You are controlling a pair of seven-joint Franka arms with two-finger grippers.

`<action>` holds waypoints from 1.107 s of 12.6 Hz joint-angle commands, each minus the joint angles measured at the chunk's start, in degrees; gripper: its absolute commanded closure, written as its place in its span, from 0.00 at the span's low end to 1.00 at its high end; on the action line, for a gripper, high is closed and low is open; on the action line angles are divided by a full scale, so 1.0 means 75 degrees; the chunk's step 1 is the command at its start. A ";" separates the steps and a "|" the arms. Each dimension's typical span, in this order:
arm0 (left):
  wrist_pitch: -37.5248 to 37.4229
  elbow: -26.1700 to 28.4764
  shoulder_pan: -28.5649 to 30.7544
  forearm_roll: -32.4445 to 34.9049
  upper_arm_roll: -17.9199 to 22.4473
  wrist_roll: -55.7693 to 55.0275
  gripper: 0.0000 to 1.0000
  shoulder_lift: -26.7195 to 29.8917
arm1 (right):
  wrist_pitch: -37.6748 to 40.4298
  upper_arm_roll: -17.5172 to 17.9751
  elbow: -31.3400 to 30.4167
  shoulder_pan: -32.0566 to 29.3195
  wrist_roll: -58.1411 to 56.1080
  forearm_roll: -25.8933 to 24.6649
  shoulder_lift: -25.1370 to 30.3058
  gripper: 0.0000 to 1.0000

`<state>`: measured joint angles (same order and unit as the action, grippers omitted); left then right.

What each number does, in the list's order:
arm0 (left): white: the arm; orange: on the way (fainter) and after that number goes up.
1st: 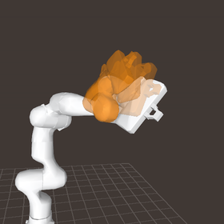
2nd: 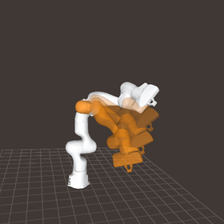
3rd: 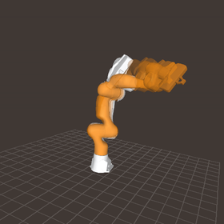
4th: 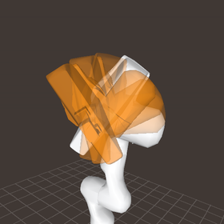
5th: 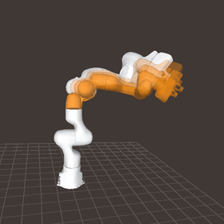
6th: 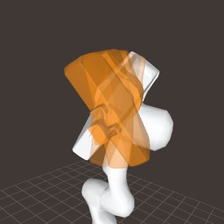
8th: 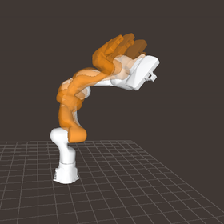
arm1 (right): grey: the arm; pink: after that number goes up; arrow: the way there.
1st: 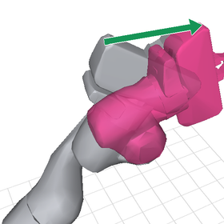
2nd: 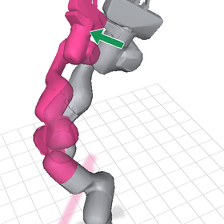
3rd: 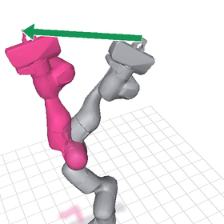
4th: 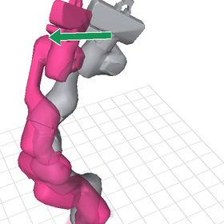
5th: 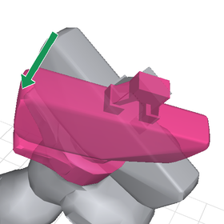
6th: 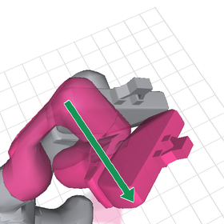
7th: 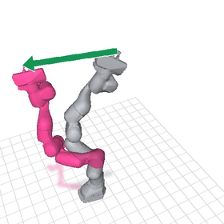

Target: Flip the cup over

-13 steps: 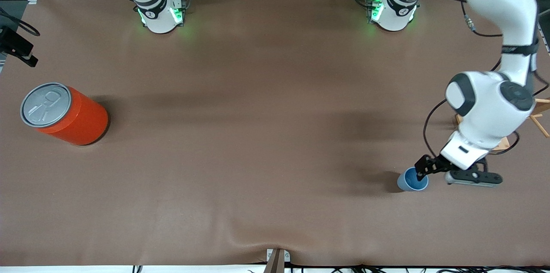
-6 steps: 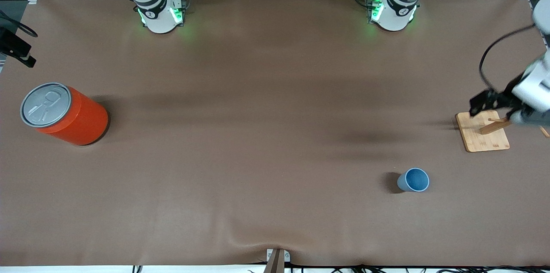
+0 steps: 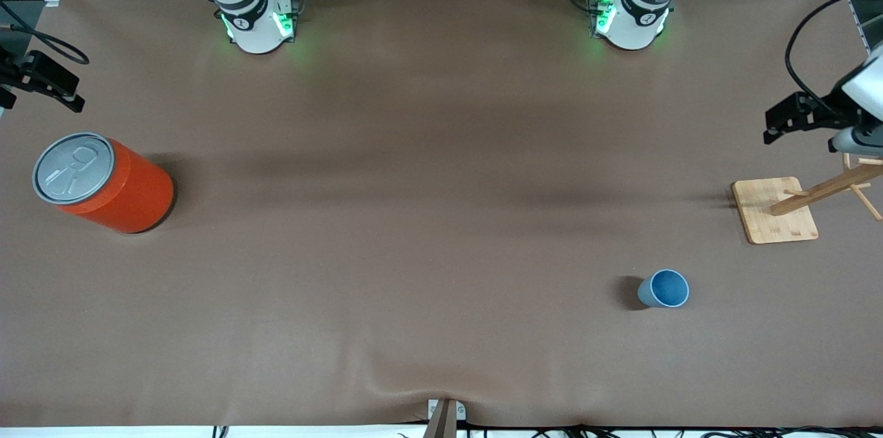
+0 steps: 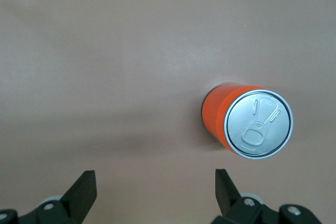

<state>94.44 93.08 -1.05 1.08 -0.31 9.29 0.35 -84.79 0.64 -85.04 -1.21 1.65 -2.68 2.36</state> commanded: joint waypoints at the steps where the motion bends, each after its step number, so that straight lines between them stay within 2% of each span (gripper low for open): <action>1: -0.0789 -0.0679 0.0372 0.0184 -0.0613 0.0073 0.00 -0.0129 | 0.0044 0.0137 0.0019 -0.0143 -0.0067 -0.0099 0.0013 0.00; 4: -0.1259 -0.1090 0.0374 0.0173 -0.0639 0.0061 0.00 -0.0129 | 0.0056 0.0126 0.0019 -0.0178 -0.0067 -0.0111 0.0013 0.00; 12: -0.1588 -0.1102 0.0409 0.0044 -0.0674 0.0003 0.00 -0.0140 | 0.0161 0.0126 0.0019 -0.0167 -0.0079 -0.0111 0.0013 0.00; 14: -0.1646 -0.1102 0.0362 0.0032 -0.0674 -0.0475 0.00 -0.0140 | 0.0173 0.0126 0.0019 -0.0178 -0.0079 -0.0111 0.0013 0.00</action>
<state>83.86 86.80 1.40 1.14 -4.68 8.23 0.16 -84.04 0.64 -85.08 -1.28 1.65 -2.74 2.36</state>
